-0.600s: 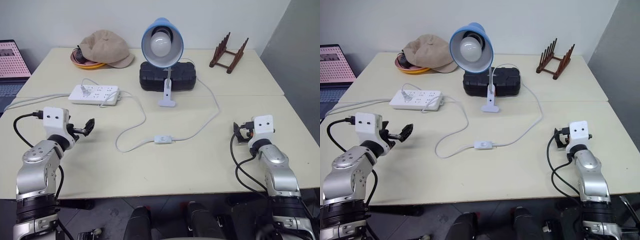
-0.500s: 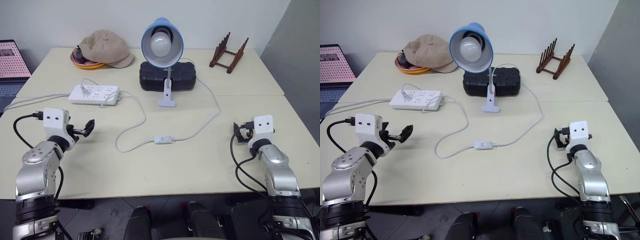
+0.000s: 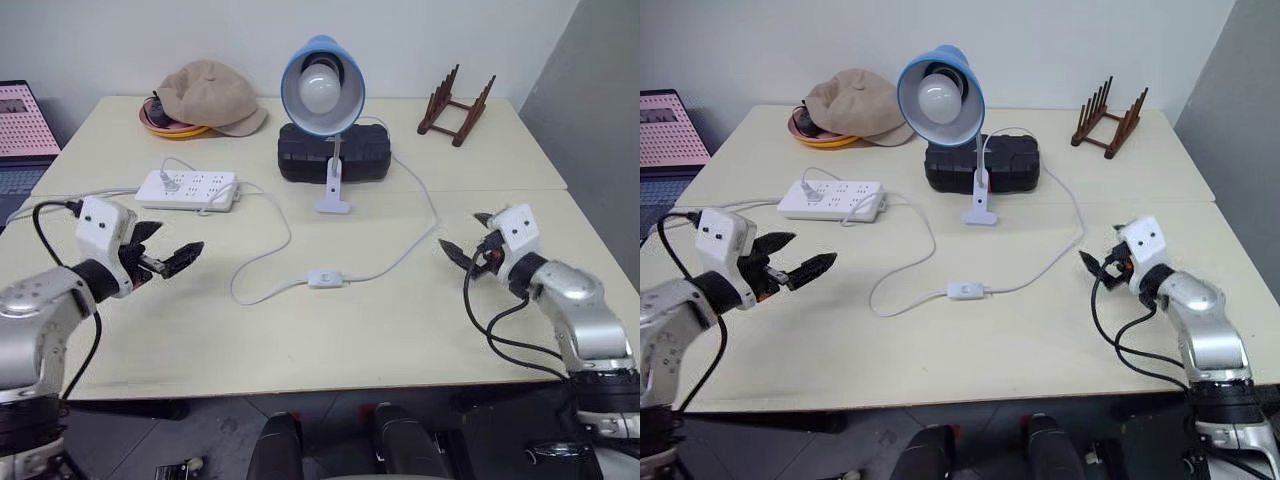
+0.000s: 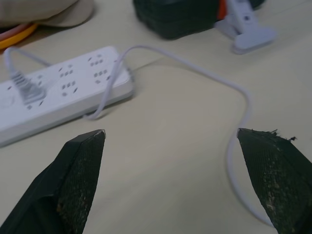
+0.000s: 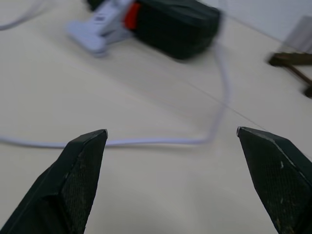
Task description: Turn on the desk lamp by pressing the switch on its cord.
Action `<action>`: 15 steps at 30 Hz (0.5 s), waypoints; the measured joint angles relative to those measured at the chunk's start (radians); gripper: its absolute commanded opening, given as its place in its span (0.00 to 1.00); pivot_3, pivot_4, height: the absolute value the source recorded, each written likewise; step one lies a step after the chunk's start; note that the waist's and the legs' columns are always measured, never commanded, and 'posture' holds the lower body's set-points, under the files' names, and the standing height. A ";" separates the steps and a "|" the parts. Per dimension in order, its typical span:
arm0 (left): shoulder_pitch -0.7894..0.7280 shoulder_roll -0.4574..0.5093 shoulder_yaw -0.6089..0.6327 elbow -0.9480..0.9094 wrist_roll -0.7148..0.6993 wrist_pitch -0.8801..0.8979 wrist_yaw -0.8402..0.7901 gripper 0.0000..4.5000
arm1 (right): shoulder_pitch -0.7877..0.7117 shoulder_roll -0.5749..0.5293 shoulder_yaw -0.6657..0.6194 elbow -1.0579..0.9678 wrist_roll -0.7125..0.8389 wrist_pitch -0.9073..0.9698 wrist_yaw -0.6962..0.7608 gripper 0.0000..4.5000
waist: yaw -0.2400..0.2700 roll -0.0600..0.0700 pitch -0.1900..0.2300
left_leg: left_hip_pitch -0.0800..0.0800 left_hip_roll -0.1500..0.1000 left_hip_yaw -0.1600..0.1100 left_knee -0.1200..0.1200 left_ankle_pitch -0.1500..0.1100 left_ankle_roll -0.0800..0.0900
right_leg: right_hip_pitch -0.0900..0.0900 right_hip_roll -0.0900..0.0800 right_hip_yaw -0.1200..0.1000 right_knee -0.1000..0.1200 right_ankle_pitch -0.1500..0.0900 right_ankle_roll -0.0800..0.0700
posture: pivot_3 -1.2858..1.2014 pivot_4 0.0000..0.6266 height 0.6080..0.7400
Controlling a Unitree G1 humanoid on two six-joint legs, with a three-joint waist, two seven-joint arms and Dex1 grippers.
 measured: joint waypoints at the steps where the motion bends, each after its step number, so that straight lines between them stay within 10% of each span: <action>1: -0.003 0.032 -0.018 -0.009 -0.014 0.007 -0.046 1.00 | -0.004 -0.030 0.027 -0.010 0.018 0.008 0.068 0.99 | 0.001 0.000 0.000 | -0.001 0.000 0.000 0.000 0.000 0.000 | 0.000 0.000 0.000 -0.001 0.000 0.000 | 0.52 0.24 1.00; 9: -0.052 0.182 -0.126 -0.118 -0.068 0.021 -0.299 1.00 | -0.068 -0.095 0.154 -0.092 0.069 0.037 0.334 0.99 | 0.000 0.000 0.000 | -0.001 0.000 0.001 0.000 0.000 0.000 | -0.003 0.000 0.000 0.000 0.000 0.000 | 0.52 0.24 1.00; 15: -0.092 0.179 -0.224 -0.133 -0.027 -0.036 -0.339 1.00 | -0.173 0.088 0.262 -0.042 0.017 0.012 0.273 0.99 | -0.006 0.001 0.000 | -0.002 0.001 0.001 0.000 0.000 0.000 | -0.005 0.001 0.000 0.003 0.000 -0.001 | 0.52 0.24 1.00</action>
